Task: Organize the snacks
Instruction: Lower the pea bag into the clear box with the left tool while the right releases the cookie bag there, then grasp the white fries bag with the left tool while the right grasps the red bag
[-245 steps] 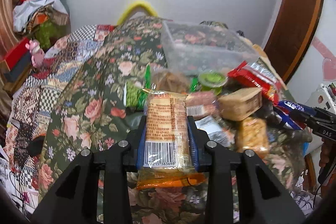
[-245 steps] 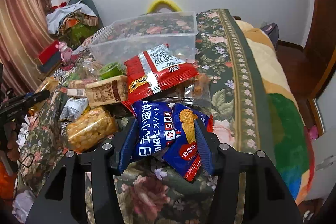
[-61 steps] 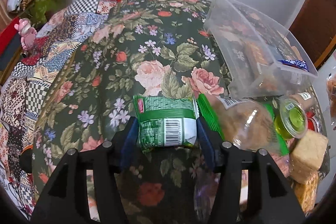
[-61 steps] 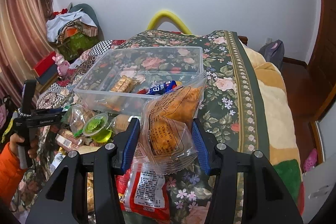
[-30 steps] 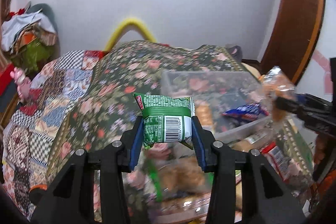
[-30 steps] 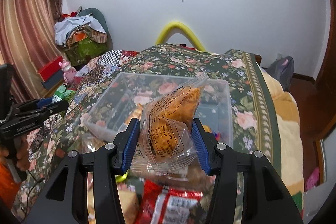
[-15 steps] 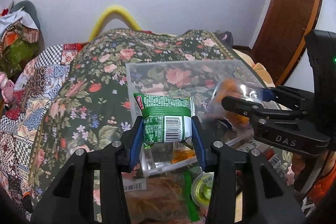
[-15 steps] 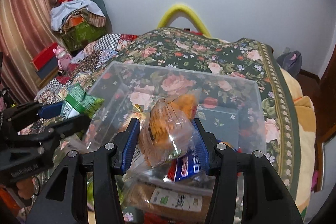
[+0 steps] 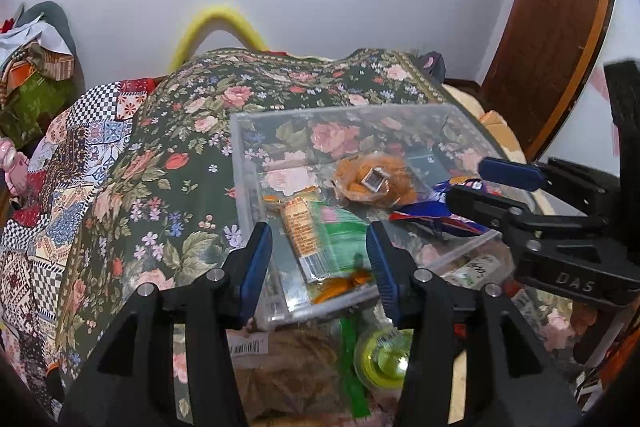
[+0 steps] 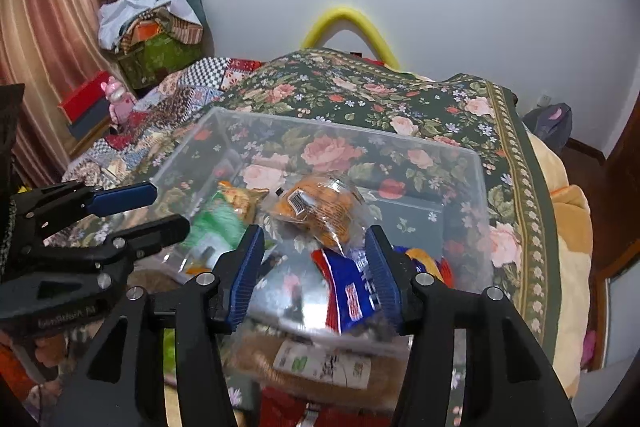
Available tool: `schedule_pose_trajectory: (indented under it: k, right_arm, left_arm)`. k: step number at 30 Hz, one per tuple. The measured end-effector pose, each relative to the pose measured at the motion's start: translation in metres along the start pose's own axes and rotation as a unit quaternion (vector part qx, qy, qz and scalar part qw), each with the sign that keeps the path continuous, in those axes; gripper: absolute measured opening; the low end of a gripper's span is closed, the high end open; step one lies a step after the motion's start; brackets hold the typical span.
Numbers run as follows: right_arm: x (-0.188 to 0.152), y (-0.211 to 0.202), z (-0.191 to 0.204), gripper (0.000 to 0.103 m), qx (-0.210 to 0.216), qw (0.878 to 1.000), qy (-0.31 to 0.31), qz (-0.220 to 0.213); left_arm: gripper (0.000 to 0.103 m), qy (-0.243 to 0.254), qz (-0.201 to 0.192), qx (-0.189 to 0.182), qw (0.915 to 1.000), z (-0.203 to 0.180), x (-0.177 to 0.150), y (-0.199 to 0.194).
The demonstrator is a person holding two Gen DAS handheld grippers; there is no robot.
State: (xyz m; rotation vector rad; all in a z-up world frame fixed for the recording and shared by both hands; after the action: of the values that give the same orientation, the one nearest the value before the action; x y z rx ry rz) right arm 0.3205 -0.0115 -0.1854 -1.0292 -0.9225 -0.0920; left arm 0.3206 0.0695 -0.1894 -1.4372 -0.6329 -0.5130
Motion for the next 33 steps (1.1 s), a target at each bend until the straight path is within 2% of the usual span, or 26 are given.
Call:
schedule_pose_trajectory:
  k: [8, 12, 17, 24, 33]
  right_arm:
    - [-0.006, -0.054, 0.007, 0.058, -0.003, 0.999, -0.005, -0.036]
    - [-0.017, -0.078, 0.009, 0.062, -0.009, 0.999, -0.007, -0.049]
    - [-0.041, -0.097, 0.012, 0.066, -0.018, 0.999, -0.01, -0.047]
    - [-0.08, -0.102, 0.013, 0.066, -0.019, 0.999, 0.004, -0.031]
    - [-0.129, -0.072, 0.008, 0.067, -0.012, 0.999, 0.044, 0.021]
  left_arm:
    - [0.053, -0.006, -0.023, 0.005, 0.9997, 0.01, -0.005, -0.051]
    - [0.059, -0.007, -0.023, 0.009, 0.9997, 0.013, -0.022, -0.073]
    - [0.062, -0.023, -0.002, 0.004, 0.9997, 0.018, -0.052, -0.085]
    - [0.062, -0.025, 0.037, 0.008, 0.999, 0.013, -0.109, -0.086]
    - [0.063, -0.024, 0.093, -0.01, 0.9954, -0.002, -0.164, -0.072]
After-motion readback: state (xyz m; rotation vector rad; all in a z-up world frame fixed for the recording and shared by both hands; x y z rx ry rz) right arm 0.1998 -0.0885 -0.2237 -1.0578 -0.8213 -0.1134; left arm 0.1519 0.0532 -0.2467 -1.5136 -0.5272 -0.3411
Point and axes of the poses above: each gripper's, at about its wrist camera, not at the fingertips, and y roughly the way its jaws point, z to its left, x to its top, the point moved 7 cm from there along y, roughly the way its jaws point, and after that the axes turned 10 degrees about x, right-handed, at the moved point
